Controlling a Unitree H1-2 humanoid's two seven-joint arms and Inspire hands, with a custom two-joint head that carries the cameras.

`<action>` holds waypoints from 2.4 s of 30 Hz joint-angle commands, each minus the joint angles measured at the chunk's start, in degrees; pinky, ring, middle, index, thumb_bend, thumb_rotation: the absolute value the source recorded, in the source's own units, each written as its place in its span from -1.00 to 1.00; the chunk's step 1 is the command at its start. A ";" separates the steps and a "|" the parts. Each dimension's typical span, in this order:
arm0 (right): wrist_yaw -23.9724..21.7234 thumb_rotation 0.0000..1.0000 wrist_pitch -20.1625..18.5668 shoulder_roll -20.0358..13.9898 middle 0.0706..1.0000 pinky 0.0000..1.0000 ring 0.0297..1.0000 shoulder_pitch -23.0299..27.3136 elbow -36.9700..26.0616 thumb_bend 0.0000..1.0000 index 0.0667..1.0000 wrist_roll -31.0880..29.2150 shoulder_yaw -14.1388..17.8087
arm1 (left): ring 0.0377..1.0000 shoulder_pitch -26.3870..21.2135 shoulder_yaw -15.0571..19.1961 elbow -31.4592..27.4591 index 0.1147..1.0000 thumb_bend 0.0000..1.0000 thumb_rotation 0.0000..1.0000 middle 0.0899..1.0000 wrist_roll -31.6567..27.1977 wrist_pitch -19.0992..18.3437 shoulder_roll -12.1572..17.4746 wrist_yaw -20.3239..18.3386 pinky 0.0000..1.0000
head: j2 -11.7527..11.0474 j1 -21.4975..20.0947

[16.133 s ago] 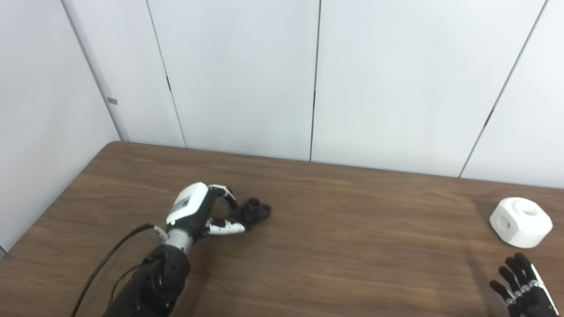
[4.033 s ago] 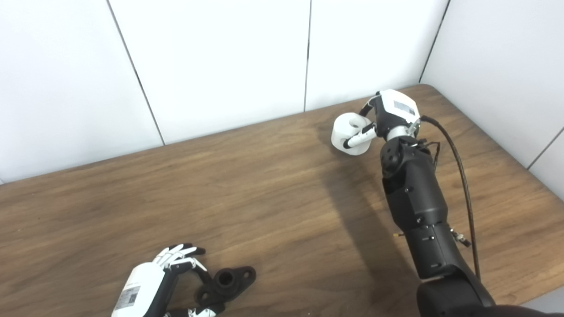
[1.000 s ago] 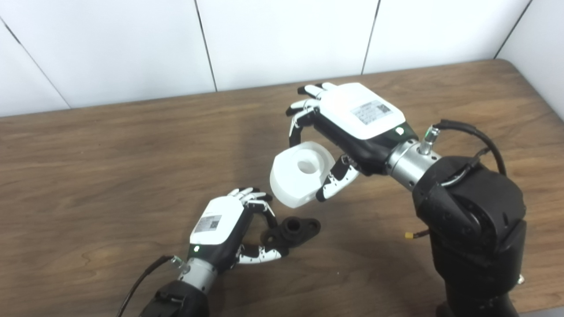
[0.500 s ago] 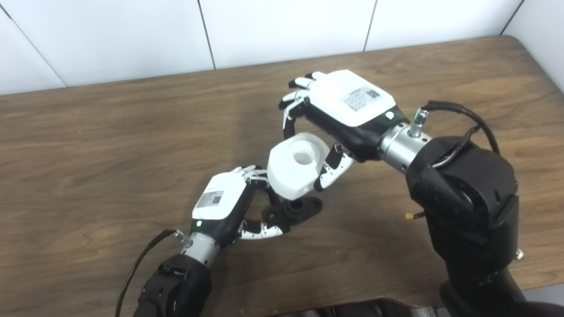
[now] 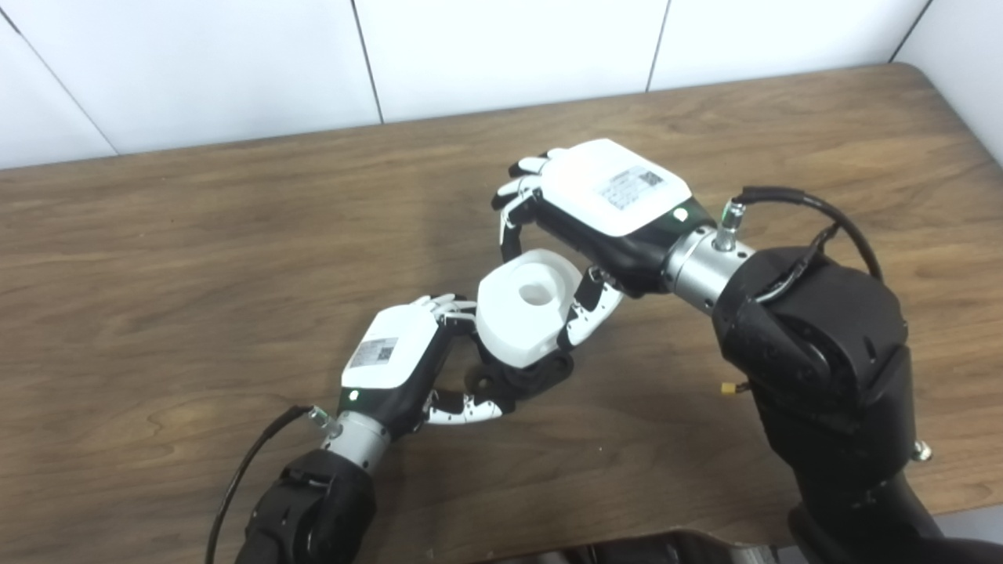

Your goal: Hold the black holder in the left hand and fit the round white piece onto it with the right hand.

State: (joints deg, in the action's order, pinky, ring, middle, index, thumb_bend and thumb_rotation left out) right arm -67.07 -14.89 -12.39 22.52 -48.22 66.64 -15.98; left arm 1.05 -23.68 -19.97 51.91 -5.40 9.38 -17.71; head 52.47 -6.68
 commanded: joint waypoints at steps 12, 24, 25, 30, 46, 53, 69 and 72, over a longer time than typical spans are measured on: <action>-5.31 -0.71 1.02 1.18 0.66 0.97 0.89 0.53 -1.99 0.04 -0.11 1.15 -0.60 | 0.76 -1.36 0.22 -0.55 -0.16 0.03 -0.89 0.59 -0.25 0.57 -0.12 0.38 0.81 | 0.11 0.05; -5.60 -0.71 0.29 1.19 0.67 0.98 0.90 -0.61 -3.33 0.04 -0.10 2.12 -1.58 | 0.76 -1.52 0.45 -0.54 -0.16 0.03 -0.89 0.58 -0.61 0.65 0.00 0.23 0.81 | 0.12 0.15; -5.59 -0.71 0.40 1.19 0.67 0.98 0.89 -0.68 -3.38 0.04 -0.10 2.22 -1.63 | 0.76 -1.52 0.48 -0.56 -0.16 0.03 -0.89 0.58 -0.65 0.65 -0.01 0.24 0.81 | 0.11 0.15; -5.65 -0.71 0.30 0.71 0.67 0.98 0.89 -1.30 -3.52 0.04 -0.10 2.47 -2.17 | 0.76 -1.53 0.44 -0.65 -0.16 0.03 -0.89 0.58 -0.56 0.60 0.01 0.13 0.81 | 0.11 0.07; -5.53 -0.71 1.43 0.94 0.67 0.98 0.89 -2.18 -3.10 0.04 -0.11 2.39 -2.33 | 0.77 -1.74 0.37 -0.58 -0.16 0.03 -0.89 0.59 -0.41 0.54 0.06 -0.20 0.82 | -0.22 0.01; -5.26 -0.71 2.00 1.32 0.67 0.99 0.89 -2.35 -2.94 0.04 -0.11 2.51 -2.30 | 0.76 -1.73 0.36 -0.45 -0.16 0.03 -0.89 0.58 -0.37 0.70 -0.03 0.00 0.81 | -0.30 0.07; -4.45 -0.72 4.04 1.98 0.66 1.00 0.89 -2.51 -2.19 0.04 -0.11 3.07 -1.76 | 0.76 -1.64 0.20 -0.87 -0.16 0.03 -0.89 0.58 0.06 0.58 -0.05 -0.26 0.81 | -0.21 0.02; -4.36 -0.71 4.25 1.92 0.66 1.00 0.89 -2.51 -1.99 0.04 -0.11 3.19 -1.73 | 0.76 -1.61 0.19 -0.86 -0.16 0.03 -0.89 0.58 0.04 0.65 -0.06 -0.21 0.81 | -0.21 0.02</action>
State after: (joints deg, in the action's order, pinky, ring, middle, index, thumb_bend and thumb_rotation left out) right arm -67.18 -12.91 -10.89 18.59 -49.52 69.37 -18.34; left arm 0.68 -23.51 -19.93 51.93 -5.37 9.45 -18.40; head 52.21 -6.59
